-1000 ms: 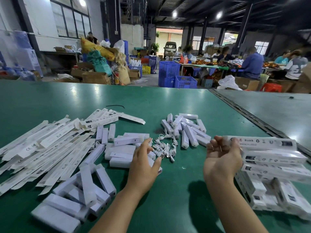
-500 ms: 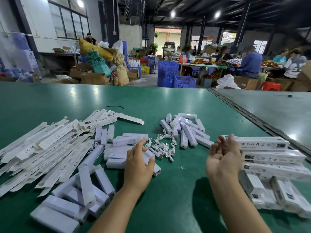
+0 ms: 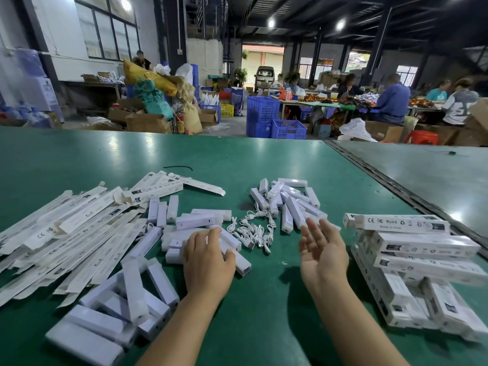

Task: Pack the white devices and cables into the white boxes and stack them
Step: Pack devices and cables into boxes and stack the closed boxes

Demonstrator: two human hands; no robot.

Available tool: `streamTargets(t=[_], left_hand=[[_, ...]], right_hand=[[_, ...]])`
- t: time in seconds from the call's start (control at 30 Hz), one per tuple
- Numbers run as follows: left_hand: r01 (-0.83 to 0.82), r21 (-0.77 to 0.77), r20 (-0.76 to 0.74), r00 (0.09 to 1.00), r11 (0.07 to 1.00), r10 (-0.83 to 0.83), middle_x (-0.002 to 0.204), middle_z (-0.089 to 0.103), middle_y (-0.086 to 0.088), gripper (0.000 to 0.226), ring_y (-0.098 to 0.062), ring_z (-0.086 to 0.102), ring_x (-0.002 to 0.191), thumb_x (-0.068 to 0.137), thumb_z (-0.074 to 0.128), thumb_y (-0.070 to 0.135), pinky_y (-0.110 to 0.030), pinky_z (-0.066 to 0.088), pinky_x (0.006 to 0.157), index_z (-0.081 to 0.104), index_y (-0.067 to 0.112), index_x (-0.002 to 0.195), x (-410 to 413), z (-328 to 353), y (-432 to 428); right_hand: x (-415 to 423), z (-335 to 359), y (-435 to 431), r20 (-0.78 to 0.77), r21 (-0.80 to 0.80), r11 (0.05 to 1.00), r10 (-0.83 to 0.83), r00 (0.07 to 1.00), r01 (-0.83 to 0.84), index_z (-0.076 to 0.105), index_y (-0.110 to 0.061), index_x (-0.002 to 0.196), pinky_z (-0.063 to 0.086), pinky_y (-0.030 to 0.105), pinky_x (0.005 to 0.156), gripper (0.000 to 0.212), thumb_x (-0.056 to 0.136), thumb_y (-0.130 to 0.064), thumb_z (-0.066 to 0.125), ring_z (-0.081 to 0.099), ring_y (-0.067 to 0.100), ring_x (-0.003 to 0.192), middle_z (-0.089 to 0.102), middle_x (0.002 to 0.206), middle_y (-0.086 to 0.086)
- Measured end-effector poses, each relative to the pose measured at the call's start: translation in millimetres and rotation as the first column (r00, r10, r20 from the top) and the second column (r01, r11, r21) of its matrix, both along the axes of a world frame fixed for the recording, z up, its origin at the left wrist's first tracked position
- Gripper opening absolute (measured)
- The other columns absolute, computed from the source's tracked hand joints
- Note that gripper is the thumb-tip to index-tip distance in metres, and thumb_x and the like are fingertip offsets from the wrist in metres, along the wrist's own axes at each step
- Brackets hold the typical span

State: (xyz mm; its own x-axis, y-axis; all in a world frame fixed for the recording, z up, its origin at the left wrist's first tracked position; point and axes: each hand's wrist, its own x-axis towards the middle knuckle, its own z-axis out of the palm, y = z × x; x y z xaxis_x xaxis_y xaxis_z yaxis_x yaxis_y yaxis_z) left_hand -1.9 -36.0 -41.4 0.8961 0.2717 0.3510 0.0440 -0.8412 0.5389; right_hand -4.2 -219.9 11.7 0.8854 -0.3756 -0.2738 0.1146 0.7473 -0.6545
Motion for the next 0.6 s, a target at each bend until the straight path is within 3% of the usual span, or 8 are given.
streamTargets(t=[0.13,0.27,0.37,0.47,0.6], left_hand=[[-0.021,0.156,-0.162,0.986,0.988,0.047,0.158,0.033,-0.001,0.055,-0.024,0.019,0.148,0.099,0.038,0.051,-0.046,0.004,0.123,0.040,0.025,0.147,2.7,-4.0,3.7],[0.001,0.216,-0.180,0.983,0.976,0.038,0.160,0.029,-0.001,0.051,-0.022,0.019,0.149,0.104,0.031,0.047,-0.040,0.007,0.124,0.040,0.024,0.148,3.1,-5.2,7.1],[0.020,0.229,-0.205,0.978,0.973,0.028,0.162,0.027,-0.003,0.049,-0.023,0.017,0.150,0.106,0.026,0.040,-0.039,0.008,0.124,0.035,0.022,0.151,1.8,-3.8,5.1],[0.045,0.249,-0.227,0.974,0.968,0.013,0.157,0.035,-0.007,0.053,-0.025,0.027,0.146,0.105,0.024,0.044,-0.039,0.020,0.120,0.033,0.017,0.150,0.0,1.5,0.0],[0.029,0.320,-0.119,0.993,0.947,0.010,0.141,0.047,-0.007,0.045,-0.026,0.044,0.126,0.105,0.027,0.043,-0.040,0.038,0.101,0.038,0.017,0.141,16.7,27.5,16.0]], right_hand=[[0.4,-2.5,1.7,-0.039,-0.058,0.995,0.075,0.996,-0.077,0.068,-0.012,0.103,0.046,0.024,0.064,0.013,0.094,-0.018,0.059,0.064,0.016,0.077,0.073,0.086,0.002],[1.1,-6.4,7.4,-0.080,-0.124,0.978,0.161,0.984,-0.170,0.068,-0.014,0.091,0.044,0.024,0.058,0.008,0.092,-0.018,0.062,0.061,0.014,0.066,0.072,0.071,-0.002],[4.2,-10.0,8.9,-0.096,-0.153,0.965,0.198,0.975,-0.211,0.067,-0.014,0.091,0.042,0.024,0.056,0.007,0.092,-0.018,0.062,0.059,0.014,0.063,0.071,0.072,-0.002],[4.5,-11.6,10.4,-0.115,-0.182,0.953,0.225,0.967,-0.243,0.067,-0.014,0.092,0.042,0.024,0.057,0.006,0.092,-0.017,0.062,0.058,0.014,0.063,0.071,0.073,-0.001],[3.8,-15.5,13.0,-0.131,-0.260,0.918,0.275,0.952,-0.301,0.068,-0.011,0.094,0.044,0.026,0.059,0.008,0.093,-0.016,0.061,0.057,0.015,0.065,0.071,0.073,-0.001]])
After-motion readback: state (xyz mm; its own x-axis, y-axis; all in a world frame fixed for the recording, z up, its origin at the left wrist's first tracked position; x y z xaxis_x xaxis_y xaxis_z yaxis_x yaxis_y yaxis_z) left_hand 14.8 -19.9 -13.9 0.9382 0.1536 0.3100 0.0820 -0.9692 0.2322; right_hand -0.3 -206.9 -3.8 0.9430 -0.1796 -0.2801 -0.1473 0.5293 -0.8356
